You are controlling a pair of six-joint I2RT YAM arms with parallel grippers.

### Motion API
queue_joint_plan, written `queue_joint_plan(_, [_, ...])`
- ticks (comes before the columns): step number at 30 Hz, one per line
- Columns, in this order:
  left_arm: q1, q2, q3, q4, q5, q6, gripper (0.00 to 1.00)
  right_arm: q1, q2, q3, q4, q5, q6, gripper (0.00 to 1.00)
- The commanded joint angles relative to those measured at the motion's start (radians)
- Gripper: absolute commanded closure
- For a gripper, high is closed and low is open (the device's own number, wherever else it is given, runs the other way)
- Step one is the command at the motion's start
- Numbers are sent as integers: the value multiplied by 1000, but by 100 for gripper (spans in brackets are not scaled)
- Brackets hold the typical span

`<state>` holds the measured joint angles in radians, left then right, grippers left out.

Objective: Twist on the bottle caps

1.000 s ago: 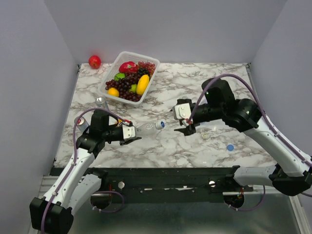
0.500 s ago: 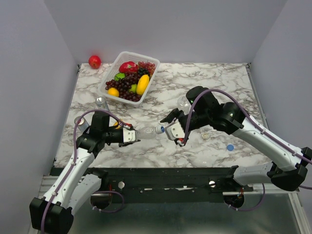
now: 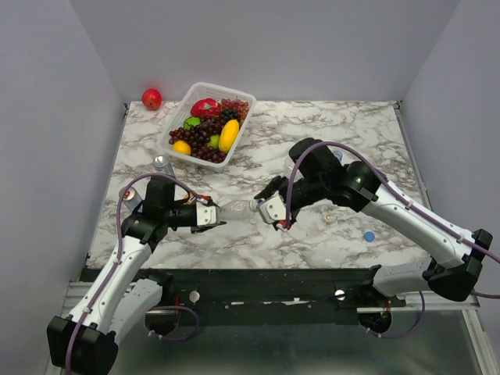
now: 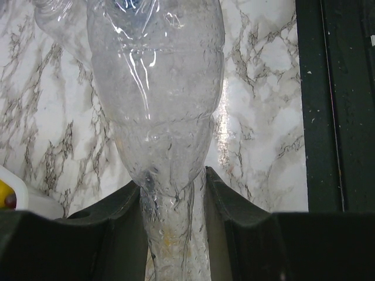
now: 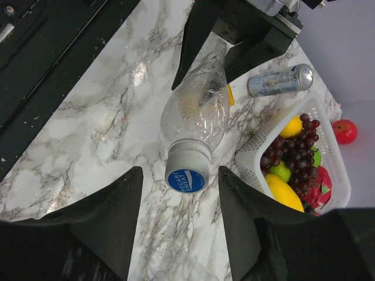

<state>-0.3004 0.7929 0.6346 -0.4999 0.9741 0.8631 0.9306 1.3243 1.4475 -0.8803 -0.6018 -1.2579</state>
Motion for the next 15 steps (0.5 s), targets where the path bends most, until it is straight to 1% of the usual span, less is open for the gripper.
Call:
queue_joint_plan(1, [0,5,31,38,44,-22,100,7,12,-15,26,-16,-2,43])
queue_joint_plan(3, [0,6,31,47,46,-27,100,7,13,-16,29,-13,2,45])
queue_joint_plan(6, [0,11,30,58,44,-32,100,7,23,-13,29,-6,11,52])
queue_joint_plan(9, [0,12,25,76,46,-38,100,7,30,-18,33,5,12,53])
queue_joint_plan(12, [0,12,24,92,41,-52,100,7,41,-9,60,20,70,65])
queue_joint_plan(13, [0,11,20,103,35,-71,100,5,53,4,63,25,130,72])
queue_joint_plan(14, [0,9,16,122,25,-94,100,7,65,20,60,31,170,74])
queue_joint_plan(15, [0,0,-4,189,5,-123,100,2,100,71,55,34,211,77])
